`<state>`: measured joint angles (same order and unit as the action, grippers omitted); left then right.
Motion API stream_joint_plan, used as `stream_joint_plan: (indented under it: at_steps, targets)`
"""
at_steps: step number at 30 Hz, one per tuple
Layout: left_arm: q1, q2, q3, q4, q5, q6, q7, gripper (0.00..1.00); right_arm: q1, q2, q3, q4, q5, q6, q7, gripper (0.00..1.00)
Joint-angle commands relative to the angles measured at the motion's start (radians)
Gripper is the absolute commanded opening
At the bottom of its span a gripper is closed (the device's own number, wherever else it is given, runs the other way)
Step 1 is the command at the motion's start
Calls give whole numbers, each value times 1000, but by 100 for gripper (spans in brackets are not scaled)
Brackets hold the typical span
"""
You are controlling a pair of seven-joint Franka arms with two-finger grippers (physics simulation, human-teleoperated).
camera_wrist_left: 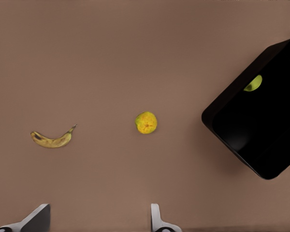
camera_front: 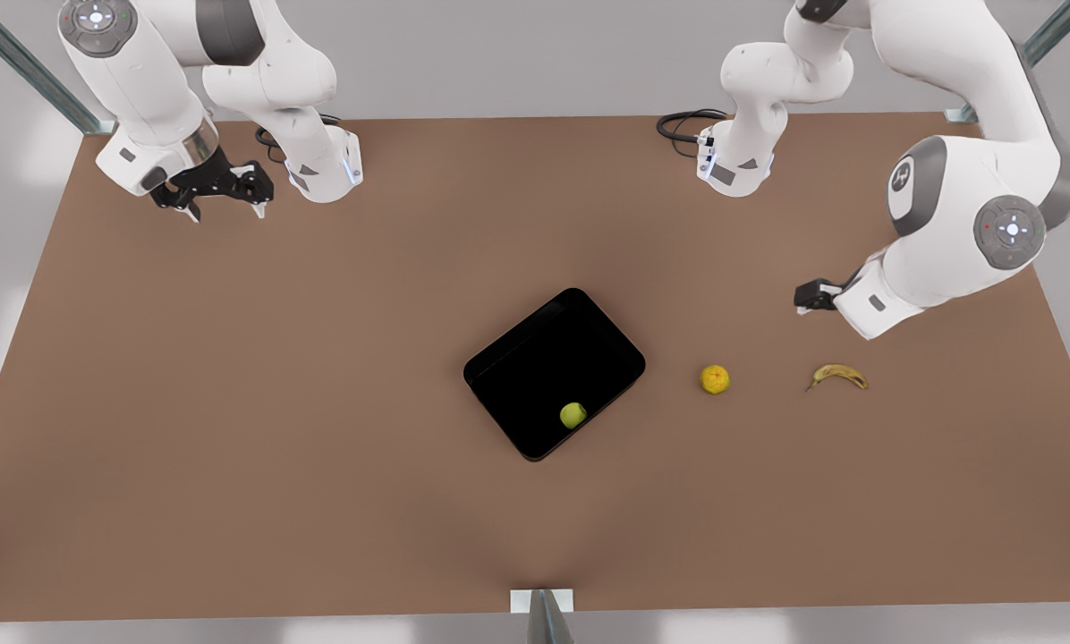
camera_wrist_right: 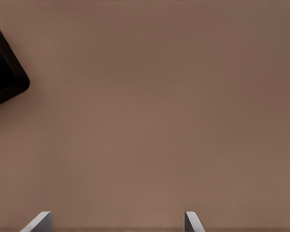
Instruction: Place the storage box in the middle with the right arm, and place the apple in the storage box with the left arm
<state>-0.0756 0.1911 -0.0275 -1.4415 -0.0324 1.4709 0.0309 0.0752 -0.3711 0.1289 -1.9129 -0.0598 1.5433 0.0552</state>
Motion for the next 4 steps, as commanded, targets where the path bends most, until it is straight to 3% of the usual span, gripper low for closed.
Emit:
stream_joint_plan:
  at_steps: [1, 4]
  targets:
    - [-1, 4, 0, 9, -3, -1, 0, 100, 0, 0, 0, 0, 0, -3, 0, 100]
    - [-3, 25, -8, 38, 2, -3, -3, 100, 0, -3, 0, -8, 2, -8, 0, 100]
